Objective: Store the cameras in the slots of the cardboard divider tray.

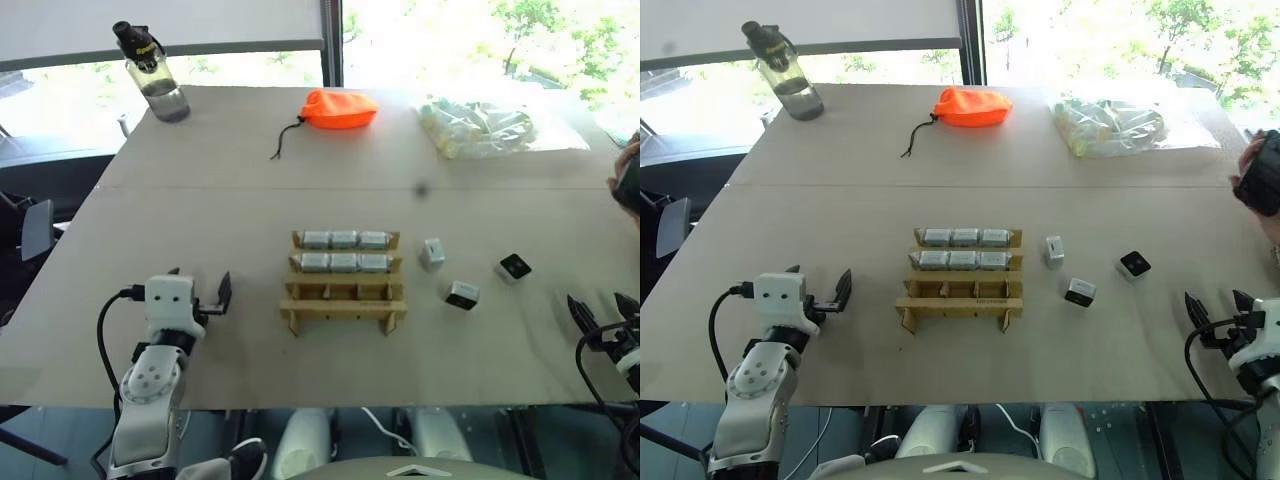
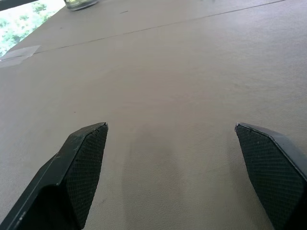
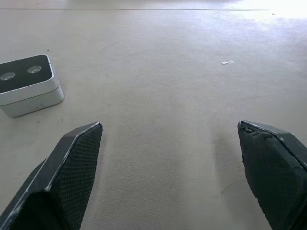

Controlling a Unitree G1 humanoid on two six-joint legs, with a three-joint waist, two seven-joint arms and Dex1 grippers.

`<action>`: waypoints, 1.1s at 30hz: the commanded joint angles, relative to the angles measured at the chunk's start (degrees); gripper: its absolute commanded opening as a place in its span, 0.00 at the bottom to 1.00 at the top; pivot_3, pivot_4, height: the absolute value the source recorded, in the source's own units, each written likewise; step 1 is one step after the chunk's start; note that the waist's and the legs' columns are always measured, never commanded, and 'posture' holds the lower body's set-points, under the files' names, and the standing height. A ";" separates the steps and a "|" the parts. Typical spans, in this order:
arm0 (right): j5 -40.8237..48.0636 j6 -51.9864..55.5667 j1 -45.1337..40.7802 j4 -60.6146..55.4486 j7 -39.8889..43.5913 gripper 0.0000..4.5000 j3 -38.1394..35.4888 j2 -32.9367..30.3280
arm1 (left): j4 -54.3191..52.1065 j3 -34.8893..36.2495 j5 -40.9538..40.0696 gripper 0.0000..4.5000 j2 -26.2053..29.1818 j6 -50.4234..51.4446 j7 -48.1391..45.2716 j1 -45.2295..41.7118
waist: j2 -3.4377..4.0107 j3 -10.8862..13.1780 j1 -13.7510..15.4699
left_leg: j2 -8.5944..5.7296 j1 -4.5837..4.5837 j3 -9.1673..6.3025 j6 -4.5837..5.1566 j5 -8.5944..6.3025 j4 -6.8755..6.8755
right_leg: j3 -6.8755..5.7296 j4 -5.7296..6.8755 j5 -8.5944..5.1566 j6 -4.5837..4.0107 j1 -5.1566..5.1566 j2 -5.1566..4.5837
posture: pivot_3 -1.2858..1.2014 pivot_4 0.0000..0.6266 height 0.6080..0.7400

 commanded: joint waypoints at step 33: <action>4.21 4.98 3.81 -6.14 8.47 1.00 -0.69 -7.55 | 1.12 4.38 -4.01 0.98 6.91 -0.45 -7.42 0.02 | 0.00 0.01 0.00 | 0.01 -0.02 0.01 0.00 -0.01 -0.05 | -0.02 -0.05 0.00 -0.01 -0.03 0.00 | 0.52 0.24 1.00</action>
